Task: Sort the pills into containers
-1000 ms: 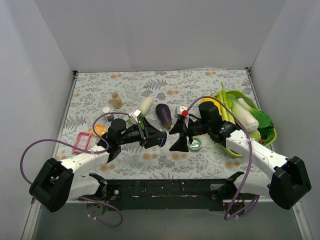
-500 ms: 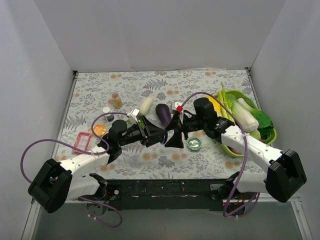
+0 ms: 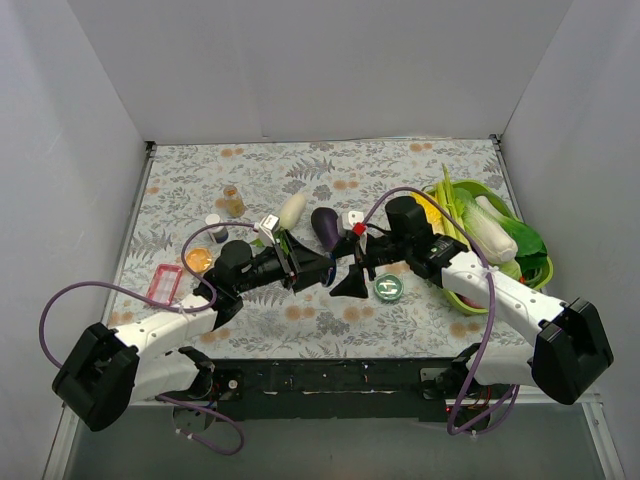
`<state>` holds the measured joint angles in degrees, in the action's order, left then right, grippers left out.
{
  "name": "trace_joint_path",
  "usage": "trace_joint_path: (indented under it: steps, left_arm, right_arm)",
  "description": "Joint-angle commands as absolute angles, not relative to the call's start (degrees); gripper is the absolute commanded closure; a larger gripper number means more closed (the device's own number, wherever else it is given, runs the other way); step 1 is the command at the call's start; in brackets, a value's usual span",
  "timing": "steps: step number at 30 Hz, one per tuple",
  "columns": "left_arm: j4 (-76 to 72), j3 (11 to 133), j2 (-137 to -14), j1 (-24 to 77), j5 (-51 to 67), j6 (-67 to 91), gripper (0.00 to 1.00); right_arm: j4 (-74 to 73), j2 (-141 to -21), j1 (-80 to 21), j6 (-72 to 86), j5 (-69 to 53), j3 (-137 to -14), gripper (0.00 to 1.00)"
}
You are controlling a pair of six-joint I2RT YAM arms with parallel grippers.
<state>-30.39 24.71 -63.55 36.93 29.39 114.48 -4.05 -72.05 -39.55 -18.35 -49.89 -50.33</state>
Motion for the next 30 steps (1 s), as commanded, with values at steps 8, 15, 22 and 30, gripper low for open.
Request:
trace_joint_path:
  steps: [8,15,22,30]
  left_arm:
    - [-34.28,25.49,-60.82,37.26,25.66,132.27,0.70]
    - [-34.10,25.67,-60.21,37.27,25.40,132.63,0.71]
    - [-35.07,24.87,-60.12,37.27,24.87,133.50,0.71]
    - [-35.86,25.22,-60.56,37.27,24.87,134.38,0.71]
  right_arm:
    - [1.40,-73.04,-40.52,-19.43,-52.56,-54.32,0.02]
    - [1.85,-74.18,-40.52,-20.39,-50.45,-55.55,0.02]
    - [2.63,-74.53,-40.43,-19.34,-51.33,-55.64,0.02]
    - [4.66,-75.32,-40.61,-17.58,-52.12,-54.84,0.08]
